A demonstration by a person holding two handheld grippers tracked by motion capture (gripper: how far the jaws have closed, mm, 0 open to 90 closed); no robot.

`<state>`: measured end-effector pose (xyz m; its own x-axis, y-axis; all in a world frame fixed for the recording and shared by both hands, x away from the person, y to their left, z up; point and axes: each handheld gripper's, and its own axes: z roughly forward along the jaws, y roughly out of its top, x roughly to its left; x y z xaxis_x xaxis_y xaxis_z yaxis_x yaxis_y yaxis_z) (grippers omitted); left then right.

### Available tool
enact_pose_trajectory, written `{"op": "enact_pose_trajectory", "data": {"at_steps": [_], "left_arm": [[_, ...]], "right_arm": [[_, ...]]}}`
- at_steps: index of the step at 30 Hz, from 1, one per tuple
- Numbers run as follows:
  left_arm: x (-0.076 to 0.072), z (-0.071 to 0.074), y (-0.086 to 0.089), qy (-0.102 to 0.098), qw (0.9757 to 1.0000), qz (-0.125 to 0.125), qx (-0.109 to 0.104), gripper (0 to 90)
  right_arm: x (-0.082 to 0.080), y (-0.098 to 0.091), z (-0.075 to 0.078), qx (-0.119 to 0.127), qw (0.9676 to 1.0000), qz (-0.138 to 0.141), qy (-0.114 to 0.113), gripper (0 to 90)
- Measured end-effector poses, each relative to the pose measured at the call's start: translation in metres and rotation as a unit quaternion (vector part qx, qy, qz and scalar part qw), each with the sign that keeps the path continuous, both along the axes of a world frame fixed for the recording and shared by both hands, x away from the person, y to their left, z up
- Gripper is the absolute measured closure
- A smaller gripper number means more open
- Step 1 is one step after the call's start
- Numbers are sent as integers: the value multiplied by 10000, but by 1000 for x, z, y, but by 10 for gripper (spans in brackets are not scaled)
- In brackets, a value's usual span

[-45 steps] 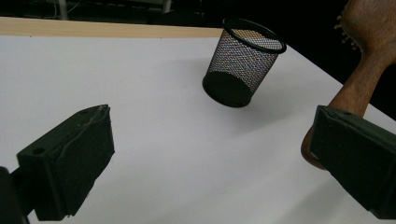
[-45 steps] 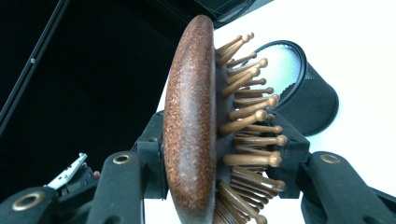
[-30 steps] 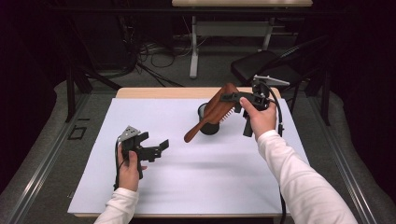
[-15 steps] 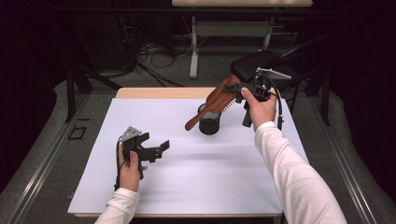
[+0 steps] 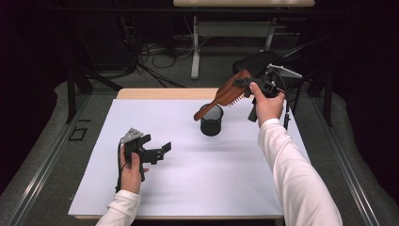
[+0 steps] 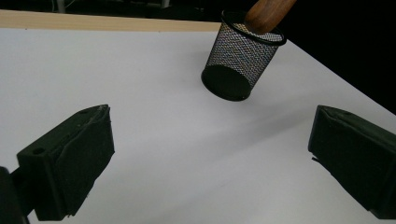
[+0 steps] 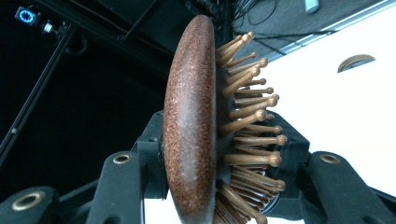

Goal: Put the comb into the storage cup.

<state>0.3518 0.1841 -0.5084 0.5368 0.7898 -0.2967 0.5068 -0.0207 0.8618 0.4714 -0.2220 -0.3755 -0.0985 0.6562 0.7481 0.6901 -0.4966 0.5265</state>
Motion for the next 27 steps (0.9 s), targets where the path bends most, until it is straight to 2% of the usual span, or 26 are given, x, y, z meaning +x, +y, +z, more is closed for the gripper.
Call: {"op": "enact_pose_trajectory", "data": {"at_steps": [15, 27], "left_arm": [[0, -2, -2, 56, 10000, -19, 26, 3], [0, -2, -2, 64, 10000, -20, 41, 3]], "right_arm": [[3, -15, 2, 63, 9981, -583, -178, 493], [0, -27, 5, -75, 9961, -827, -299, 493]]}}
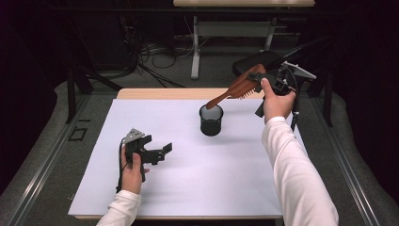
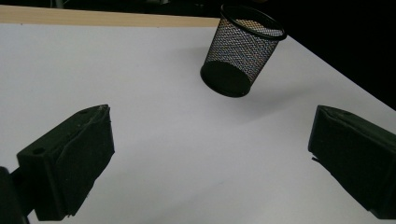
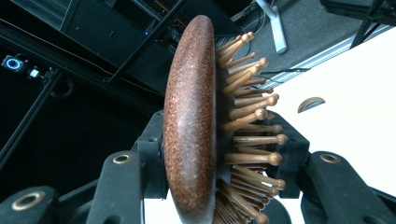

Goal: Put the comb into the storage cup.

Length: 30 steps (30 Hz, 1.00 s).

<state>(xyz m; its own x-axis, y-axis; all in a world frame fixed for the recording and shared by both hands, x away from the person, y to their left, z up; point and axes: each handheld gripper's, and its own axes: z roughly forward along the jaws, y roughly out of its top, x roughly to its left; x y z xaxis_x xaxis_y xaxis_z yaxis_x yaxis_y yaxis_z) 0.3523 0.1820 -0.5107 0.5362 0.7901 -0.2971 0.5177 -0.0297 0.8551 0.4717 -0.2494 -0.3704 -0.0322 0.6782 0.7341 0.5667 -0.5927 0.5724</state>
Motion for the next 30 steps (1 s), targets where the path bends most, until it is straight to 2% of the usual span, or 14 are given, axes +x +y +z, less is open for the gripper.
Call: {"op": "enact_pose_trajectory", "data": {"at_steps": [4, 24, 30], "left_arm": [[0, 0, 0, 9, 10000, -10, 10, 3], [1, -2, 0, 55, 10000, 5, 11, 3], [1, -3, 1, 61, 10000, 24, 1, 3]], "right_arm": [[0, 0, -1, -102, 9999, -16, 5, 493], [6, 12, -11, -243, 9997, 19, 63, 492], [7, 18, -13, -469, 9989, 24, 24, 492]]}}
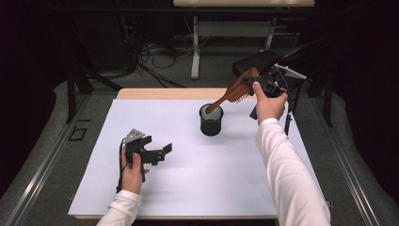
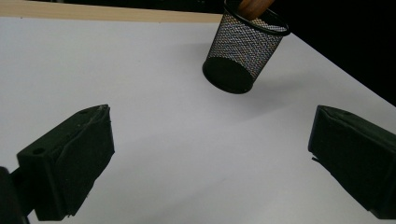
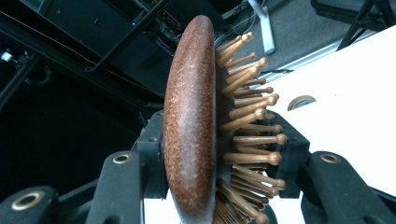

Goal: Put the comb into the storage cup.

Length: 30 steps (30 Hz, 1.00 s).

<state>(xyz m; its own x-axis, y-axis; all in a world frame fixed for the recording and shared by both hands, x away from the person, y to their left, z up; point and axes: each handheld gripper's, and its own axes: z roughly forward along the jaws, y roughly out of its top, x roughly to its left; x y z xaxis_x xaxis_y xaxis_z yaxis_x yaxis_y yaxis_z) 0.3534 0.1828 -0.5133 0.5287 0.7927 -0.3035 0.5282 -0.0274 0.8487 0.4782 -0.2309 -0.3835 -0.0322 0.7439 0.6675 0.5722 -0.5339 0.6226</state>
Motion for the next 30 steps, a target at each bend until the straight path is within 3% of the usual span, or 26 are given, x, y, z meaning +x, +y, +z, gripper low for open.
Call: {"op": "enact_pose_trajectory", "data": {"at_steps": [10, 16, 30], "left_arm": [[1, -1, 0, 20, 10000, -1, -9, 3], [1, -1, 0, 39, 10000, 3, 1, 3], [1, -1, 1, 37, 10000, 19, 6, 3]], "right_arm": [[-1, 9, -4, -378, 9992, 19, -88, 492], [0, 16, -7, -441, 9989, 29, -142, 492], [2, 31, -15, -656, 9977, 176, -36, 491]]}}
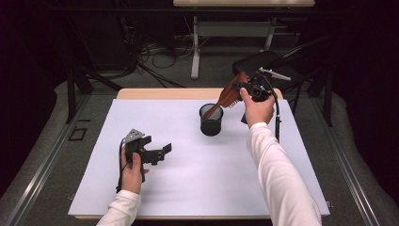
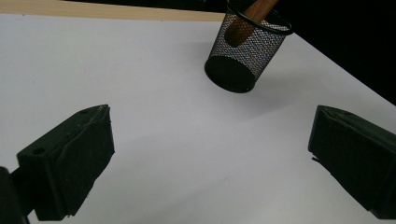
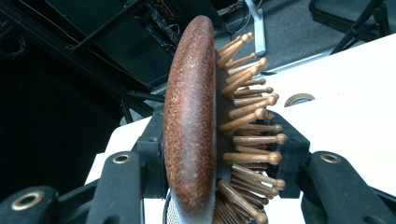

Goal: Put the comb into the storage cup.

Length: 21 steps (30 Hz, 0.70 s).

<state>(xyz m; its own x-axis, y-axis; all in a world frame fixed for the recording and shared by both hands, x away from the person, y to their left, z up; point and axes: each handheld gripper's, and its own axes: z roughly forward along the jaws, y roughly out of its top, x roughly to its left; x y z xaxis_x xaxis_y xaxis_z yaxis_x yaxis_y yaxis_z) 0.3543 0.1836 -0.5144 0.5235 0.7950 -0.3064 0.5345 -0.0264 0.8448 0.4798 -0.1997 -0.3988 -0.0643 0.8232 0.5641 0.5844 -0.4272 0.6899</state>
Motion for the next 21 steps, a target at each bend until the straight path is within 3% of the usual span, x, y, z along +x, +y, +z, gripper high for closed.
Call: {"op": "enact_pose_trajectory", "data": {"at_steps": [7, 21], "left_arm": [[0, 0, 0, 7, 10000, 15, -10, 3], [1, -1, 0, 16, 10000, 10, 14, 3]], "right_arm": [[1, 4, -6, -120, 9999, 25, 55, 491], [3, 7, -21, -123, 9998, 30, 163, 491]]}}
